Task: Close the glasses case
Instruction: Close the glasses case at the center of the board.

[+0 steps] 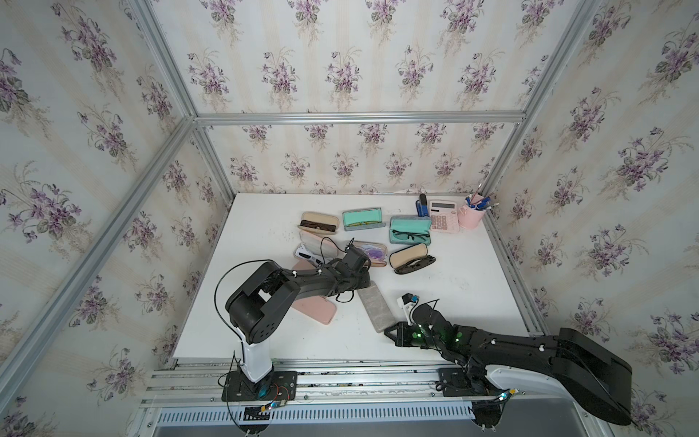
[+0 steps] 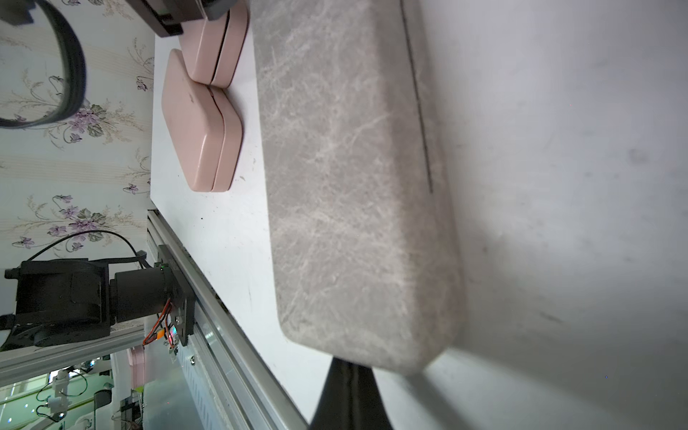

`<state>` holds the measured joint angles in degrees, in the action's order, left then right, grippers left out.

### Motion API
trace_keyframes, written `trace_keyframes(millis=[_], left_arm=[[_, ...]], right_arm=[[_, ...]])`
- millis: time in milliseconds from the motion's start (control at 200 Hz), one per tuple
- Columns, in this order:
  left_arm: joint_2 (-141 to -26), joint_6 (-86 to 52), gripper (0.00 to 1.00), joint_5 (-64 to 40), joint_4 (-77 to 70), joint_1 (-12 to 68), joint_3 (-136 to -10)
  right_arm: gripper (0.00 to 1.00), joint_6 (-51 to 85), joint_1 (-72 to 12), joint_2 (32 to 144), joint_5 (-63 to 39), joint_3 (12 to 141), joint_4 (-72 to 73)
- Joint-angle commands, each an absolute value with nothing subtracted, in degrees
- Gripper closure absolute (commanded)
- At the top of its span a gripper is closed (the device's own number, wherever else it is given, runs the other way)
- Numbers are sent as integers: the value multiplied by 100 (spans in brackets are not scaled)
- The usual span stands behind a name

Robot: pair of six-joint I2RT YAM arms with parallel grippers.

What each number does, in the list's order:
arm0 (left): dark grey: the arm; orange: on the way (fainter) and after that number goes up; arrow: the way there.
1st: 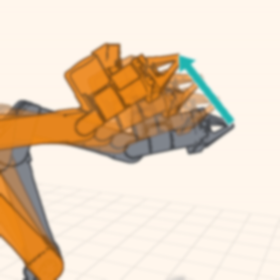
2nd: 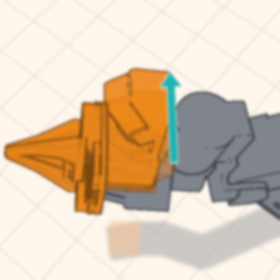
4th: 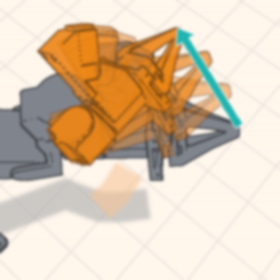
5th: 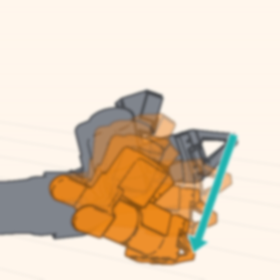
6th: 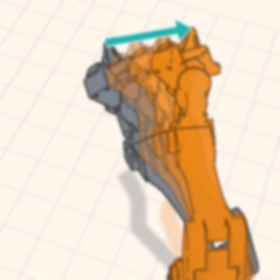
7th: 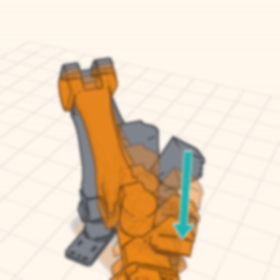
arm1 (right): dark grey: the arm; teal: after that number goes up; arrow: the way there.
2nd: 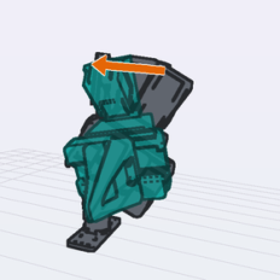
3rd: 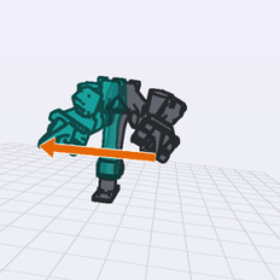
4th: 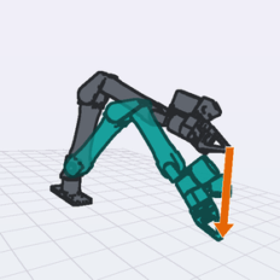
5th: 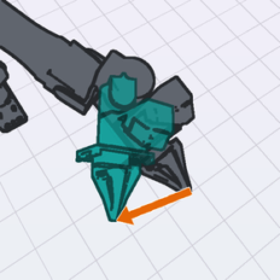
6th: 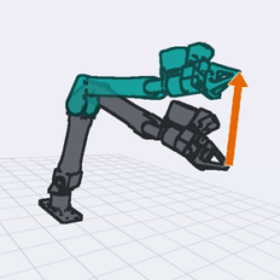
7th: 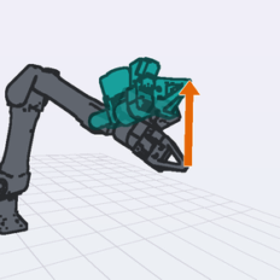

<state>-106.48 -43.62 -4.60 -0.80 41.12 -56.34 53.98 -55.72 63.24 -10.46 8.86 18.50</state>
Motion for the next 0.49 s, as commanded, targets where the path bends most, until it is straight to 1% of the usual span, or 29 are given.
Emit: trace_keyframes(millis=[0, 160, 320, 490], left_arm=[[-10725, -4355, 64, -775, 734, 4140, -5528], [-10602, -4351, 64, -697, 803, 4140, -5493], [-10295, -4334, 64, -616, 830, 4140, -5419], [-9943, -4273, 64, -524, 1070, 4142, -5428]], right_arm=[[100, 5296, -5554, 6265, -841, 914, 1890], [100, 5080, -5542, 5793, -976, 892, 1439], [100, 4984, -5538, 5011, -1203, 821, 877], [100, 4917, -5460, 4190, -809, 1001, -210]])
